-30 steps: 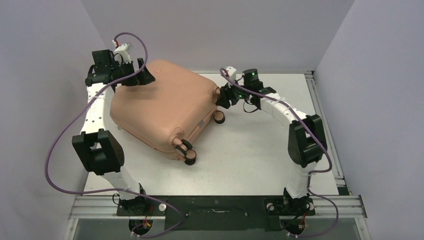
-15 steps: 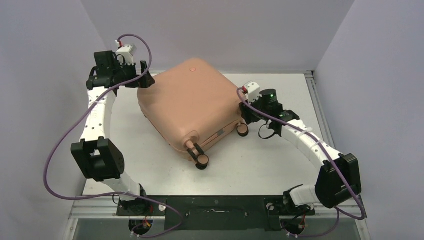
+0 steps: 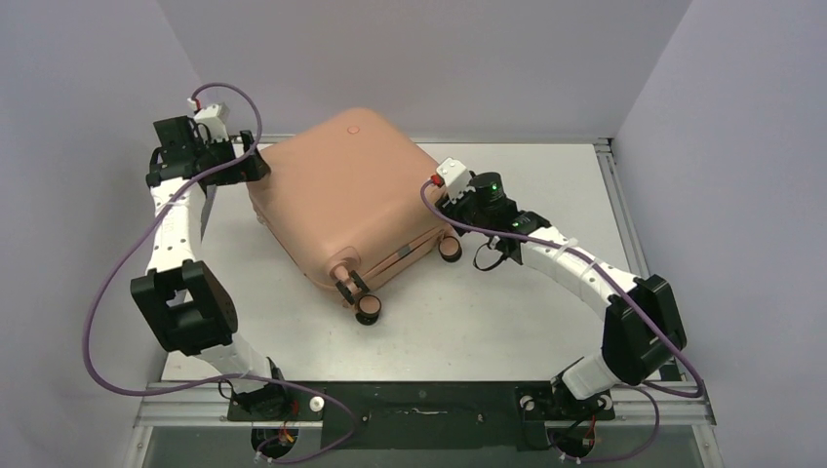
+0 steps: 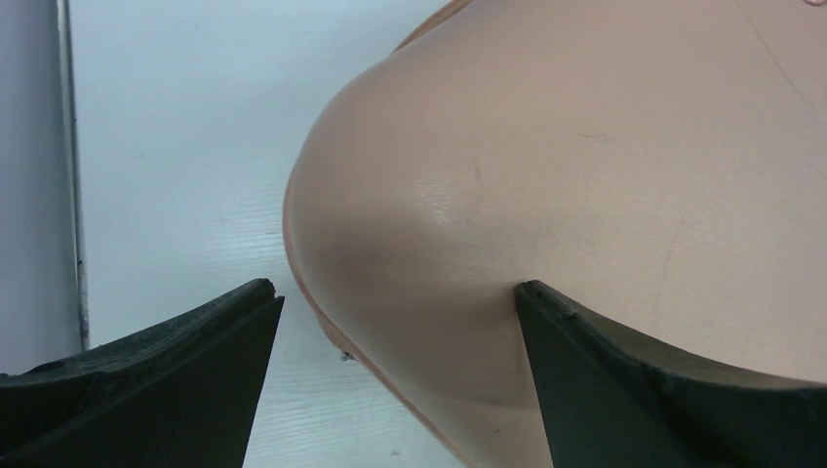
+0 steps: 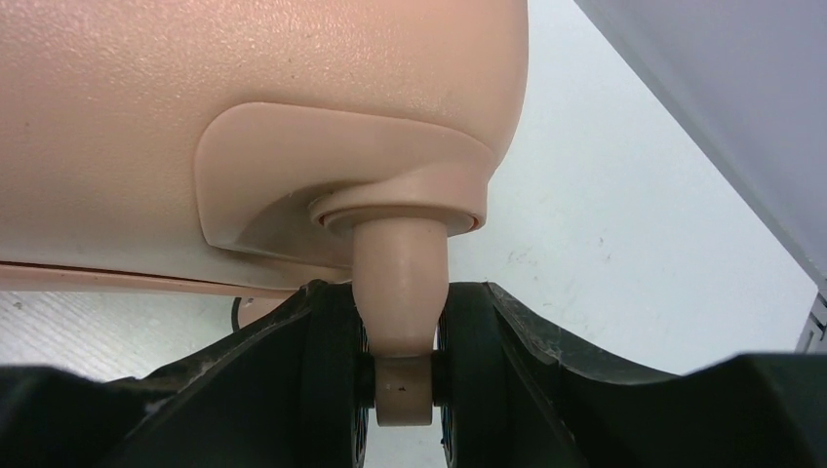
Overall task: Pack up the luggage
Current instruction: Zip the luggage at the center of the board.
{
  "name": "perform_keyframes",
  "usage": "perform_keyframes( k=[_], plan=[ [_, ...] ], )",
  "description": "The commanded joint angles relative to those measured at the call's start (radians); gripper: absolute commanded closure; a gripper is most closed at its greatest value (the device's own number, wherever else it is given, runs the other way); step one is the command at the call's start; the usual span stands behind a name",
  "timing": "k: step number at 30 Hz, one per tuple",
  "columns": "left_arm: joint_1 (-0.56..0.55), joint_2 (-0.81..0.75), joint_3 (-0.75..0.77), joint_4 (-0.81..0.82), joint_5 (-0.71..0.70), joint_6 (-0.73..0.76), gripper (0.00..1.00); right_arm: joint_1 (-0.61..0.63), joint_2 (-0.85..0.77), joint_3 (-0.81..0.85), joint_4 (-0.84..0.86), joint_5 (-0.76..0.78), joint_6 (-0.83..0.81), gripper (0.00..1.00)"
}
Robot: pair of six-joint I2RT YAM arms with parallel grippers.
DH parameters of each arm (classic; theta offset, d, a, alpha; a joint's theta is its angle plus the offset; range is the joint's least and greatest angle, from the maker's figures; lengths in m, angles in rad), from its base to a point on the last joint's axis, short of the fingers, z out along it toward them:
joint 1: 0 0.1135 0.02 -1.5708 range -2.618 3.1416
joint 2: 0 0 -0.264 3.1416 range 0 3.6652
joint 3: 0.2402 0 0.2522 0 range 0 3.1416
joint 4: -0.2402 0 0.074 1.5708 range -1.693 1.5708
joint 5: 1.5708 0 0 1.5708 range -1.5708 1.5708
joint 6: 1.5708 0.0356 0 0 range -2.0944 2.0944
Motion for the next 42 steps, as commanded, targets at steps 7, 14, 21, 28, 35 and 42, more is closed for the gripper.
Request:
perform_keyframes(
  k=[7,14,21,28,35,42],
  plan=[
    [0.057,-0.083,-0.102,0.025,-0.15,0.012,0.06,-0.022,0.065,0.181,0.116,-0.054,-0.015,0.59],
    [0.141,-0.187,-0.146,0.02,-0.188,0.02,0.26,-0.216,-0.083,0.242,0.021,-0.53,0.158,0.44],
    [0.161,-0.166,-0.191,0.028,-0.217,0.048,0.61,-0.392,-0.166,0.319,0.088,-0.607,0.284,0.38],
    [0.047,0.14,-0.018,0.021,-0.308,0.014,0.8,-0.442,0.049,0.346,0.142,-0.469,0.324,0.34],
    [-0.084,0.372,0.221,-0.044,-0.393,0.0,0.82,-0.455,0.149,0.305,0.178,-0.548,0.301,0.38],
    [-0.198,0.638,0.589,-0.192,-0.373,0.005,0.82,-0.5,0.323,0.328,0.173,-0.733,0.292,0.38]
  ],
)
